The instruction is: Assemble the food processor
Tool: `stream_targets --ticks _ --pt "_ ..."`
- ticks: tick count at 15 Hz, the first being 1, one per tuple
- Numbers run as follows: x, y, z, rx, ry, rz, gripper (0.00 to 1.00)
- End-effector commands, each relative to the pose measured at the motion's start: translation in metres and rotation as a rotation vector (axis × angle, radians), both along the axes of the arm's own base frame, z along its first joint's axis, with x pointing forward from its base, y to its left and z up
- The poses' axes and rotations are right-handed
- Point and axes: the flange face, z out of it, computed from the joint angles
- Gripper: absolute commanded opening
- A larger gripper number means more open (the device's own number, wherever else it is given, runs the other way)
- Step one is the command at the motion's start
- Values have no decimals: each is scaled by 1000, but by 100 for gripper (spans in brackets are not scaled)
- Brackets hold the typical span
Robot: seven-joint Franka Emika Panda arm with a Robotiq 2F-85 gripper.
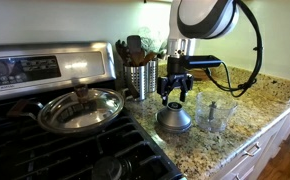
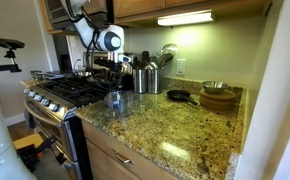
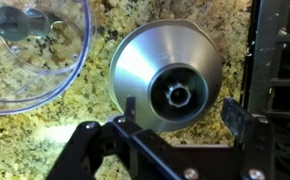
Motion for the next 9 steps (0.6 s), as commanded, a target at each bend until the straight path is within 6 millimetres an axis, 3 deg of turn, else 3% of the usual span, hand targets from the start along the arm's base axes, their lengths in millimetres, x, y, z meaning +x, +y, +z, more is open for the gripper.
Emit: stream_targets --ticks 1,4,9 --pt "0 -2 -5 -26 16 29 96" --pt "-2 -3 -10 -25 25 31 96" --pt "-4 -2 -11 -15 26 37 63"
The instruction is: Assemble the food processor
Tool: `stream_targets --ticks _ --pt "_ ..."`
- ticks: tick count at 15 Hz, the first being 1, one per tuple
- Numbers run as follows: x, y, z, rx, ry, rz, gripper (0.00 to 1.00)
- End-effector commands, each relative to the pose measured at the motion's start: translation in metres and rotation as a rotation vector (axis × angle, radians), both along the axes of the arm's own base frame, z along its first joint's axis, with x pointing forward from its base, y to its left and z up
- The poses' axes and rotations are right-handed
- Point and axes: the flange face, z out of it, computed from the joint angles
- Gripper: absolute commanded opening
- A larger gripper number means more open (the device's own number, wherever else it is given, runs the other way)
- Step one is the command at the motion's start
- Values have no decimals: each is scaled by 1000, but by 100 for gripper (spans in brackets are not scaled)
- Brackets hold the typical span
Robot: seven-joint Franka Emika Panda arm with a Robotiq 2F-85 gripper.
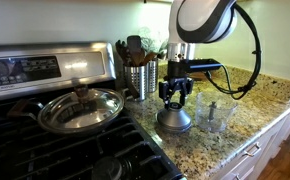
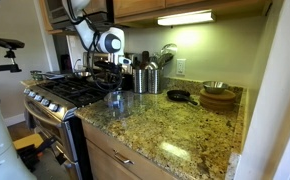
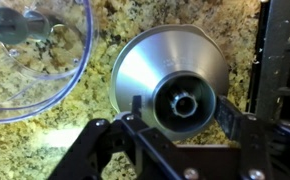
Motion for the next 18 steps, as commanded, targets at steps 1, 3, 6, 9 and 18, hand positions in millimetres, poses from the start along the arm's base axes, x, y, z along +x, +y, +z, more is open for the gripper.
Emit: stream_targets --ticks 1,3,6,9,18 --pt "-3 -1 0 -6 9 21 60" --pt "-2 0 2 -3 7 22 56" --pt "-3 2 1 -1 10 24 35" --pt "-6 4 10 0 5 22 35" --pt "-17 13 74 -5 -55 49 35"
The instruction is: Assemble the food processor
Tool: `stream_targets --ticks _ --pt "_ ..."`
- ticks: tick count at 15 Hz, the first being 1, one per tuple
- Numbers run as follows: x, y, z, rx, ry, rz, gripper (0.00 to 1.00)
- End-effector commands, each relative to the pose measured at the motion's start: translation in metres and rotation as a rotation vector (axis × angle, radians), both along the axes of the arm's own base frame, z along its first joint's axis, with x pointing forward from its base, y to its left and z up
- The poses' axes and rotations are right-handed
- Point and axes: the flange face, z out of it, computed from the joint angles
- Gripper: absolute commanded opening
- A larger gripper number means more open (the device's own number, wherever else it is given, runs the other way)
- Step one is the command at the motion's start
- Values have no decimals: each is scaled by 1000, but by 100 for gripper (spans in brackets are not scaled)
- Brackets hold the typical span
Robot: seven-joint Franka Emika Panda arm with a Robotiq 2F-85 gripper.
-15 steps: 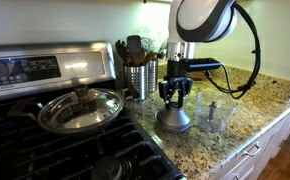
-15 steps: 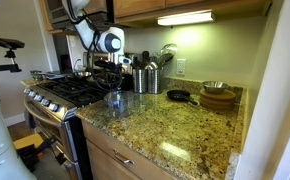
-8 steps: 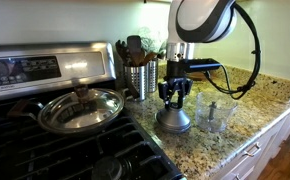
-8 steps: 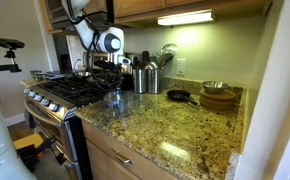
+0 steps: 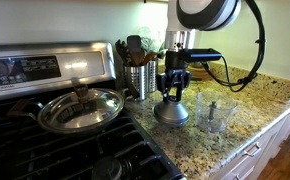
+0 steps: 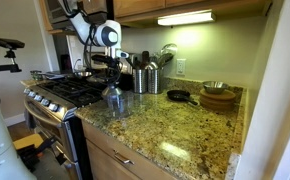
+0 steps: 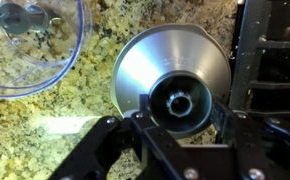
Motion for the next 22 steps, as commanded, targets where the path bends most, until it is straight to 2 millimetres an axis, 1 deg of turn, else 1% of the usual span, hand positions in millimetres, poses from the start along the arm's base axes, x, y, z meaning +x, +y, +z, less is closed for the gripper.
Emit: stream_targets --ticks 1,3,6,9,12,14,18,20,22 --pt "-14 0 48 -12 -26 18 35" --pt "-17 0 68 -19 -40 18 35" --pt "-24 -8 95 -29 -52 12 35" --pt "-31 -24 116 -37 -60 -16 35" --pt "-32 -46 127 -38 -68 -58 35" --pt "-33 -66 126 -37 -69 -104 35" --pt "-38 -104 114 -40 -40 -187 35" --pt "-44 -118 105 -45 -19 -220 35" --pt "-52 -126 97 -48 7 -250 35"
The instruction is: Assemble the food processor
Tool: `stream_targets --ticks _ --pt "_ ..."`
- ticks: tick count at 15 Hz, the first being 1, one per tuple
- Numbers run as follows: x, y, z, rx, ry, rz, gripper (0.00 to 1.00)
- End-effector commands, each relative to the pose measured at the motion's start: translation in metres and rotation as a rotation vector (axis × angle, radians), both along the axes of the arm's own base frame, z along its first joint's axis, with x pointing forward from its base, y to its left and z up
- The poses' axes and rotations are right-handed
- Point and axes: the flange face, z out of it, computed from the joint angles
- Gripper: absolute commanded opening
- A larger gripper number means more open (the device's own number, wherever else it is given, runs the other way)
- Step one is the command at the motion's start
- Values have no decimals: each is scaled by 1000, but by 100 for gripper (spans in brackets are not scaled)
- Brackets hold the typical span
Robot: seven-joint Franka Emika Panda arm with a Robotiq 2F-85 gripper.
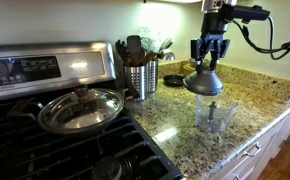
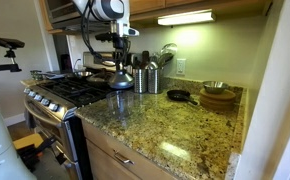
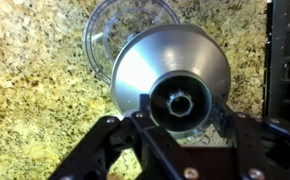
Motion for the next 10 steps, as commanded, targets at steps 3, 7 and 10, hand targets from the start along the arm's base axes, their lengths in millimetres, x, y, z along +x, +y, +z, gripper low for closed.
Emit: stream_targets --ticks 3,7,10 --pt "-37 -22 -7 -7 35 -86 35" --pt "-51 -33 -16 -10 39 -123 35" --pt "-57 -40 -21 -6 44 -139 35"
